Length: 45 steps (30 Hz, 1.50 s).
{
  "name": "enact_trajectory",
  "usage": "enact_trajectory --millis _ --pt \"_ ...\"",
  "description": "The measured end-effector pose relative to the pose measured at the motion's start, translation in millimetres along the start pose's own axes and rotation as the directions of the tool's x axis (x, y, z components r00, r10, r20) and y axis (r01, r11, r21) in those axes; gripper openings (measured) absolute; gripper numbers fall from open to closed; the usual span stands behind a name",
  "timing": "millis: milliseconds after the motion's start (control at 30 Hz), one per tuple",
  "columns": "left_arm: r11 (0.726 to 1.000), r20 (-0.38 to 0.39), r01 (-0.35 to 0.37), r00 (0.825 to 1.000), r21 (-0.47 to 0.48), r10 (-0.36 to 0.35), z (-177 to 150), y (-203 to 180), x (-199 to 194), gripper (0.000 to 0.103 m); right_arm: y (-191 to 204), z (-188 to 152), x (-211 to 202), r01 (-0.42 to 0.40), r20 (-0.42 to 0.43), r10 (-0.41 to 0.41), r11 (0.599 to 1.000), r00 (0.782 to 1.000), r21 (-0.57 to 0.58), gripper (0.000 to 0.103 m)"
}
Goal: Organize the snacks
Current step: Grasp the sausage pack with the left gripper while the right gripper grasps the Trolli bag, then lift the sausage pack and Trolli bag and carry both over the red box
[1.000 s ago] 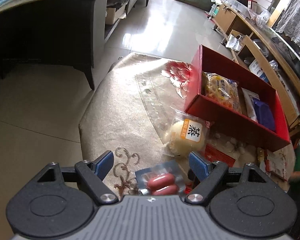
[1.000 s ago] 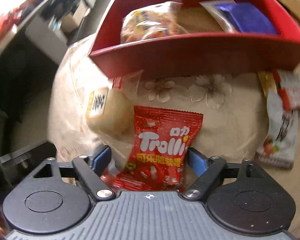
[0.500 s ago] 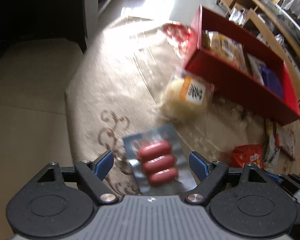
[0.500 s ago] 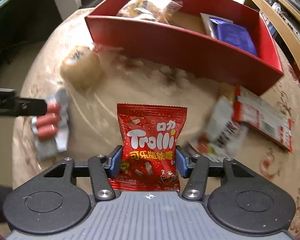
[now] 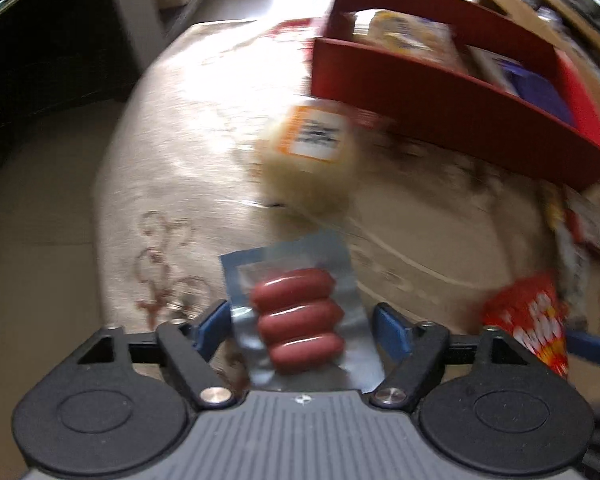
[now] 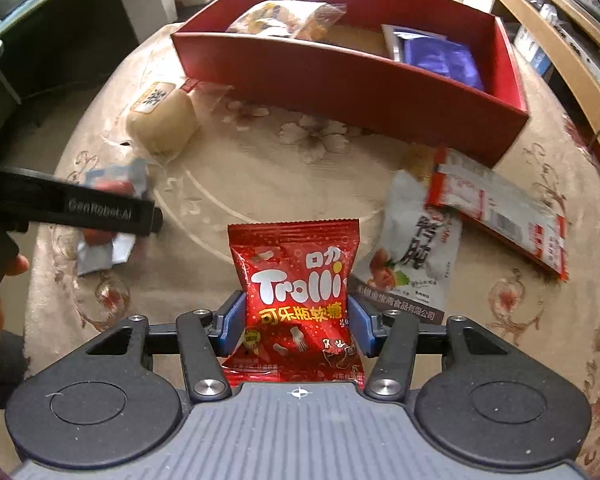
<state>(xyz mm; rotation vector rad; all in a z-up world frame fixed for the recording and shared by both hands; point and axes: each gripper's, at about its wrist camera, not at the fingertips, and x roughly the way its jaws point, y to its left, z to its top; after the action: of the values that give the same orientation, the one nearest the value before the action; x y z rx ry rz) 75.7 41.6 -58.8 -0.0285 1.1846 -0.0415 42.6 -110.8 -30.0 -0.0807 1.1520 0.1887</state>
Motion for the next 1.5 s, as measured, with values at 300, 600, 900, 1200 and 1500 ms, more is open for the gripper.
enact_trajectory --millis 300,600,900,1200,1500 --pt "0.999 0.002 0.021 1.000 0.039 -0.021 -6.0 -5.1 -1.8 0.072 -3.1 -5.8 -0.2 0.013 -0.018 -0.013 1.000 1.000 -0.002 0.063" --pt "0.999 0.005 -0.030 1.000 0.045 0.030 -10.3 -10.5 10.4 0.103 4.0 -2.1 14.7 0.002 -0.032 -0.002 1.000 0.999 -0.015 0.088" --pt "0.998 0.012 -0.021 1.000 0.064 0.020 -11.4 -2.4 11.8 0.103 17.8 -5.4 27.4 -0.003 -0.037 0.000 0.998 0.999 -0.062 0.103" --pt "0.997 0.023 -0.023 1.000 0.071 0.022 -12.8 -4.3 1.2 0.080 7.6 -5.8 10.3 0.022 -0.006 -0.023 0.997 1.000 -0.068 0.063" --pt "0.999 0.019 0.007 1.000 0.046 -0.008 -13.1 -6.4 -6.7 0.070 10.5 -10.0 0.2 0.034 0.016 -0.032 0.994 0.999 -0.100 0.059"
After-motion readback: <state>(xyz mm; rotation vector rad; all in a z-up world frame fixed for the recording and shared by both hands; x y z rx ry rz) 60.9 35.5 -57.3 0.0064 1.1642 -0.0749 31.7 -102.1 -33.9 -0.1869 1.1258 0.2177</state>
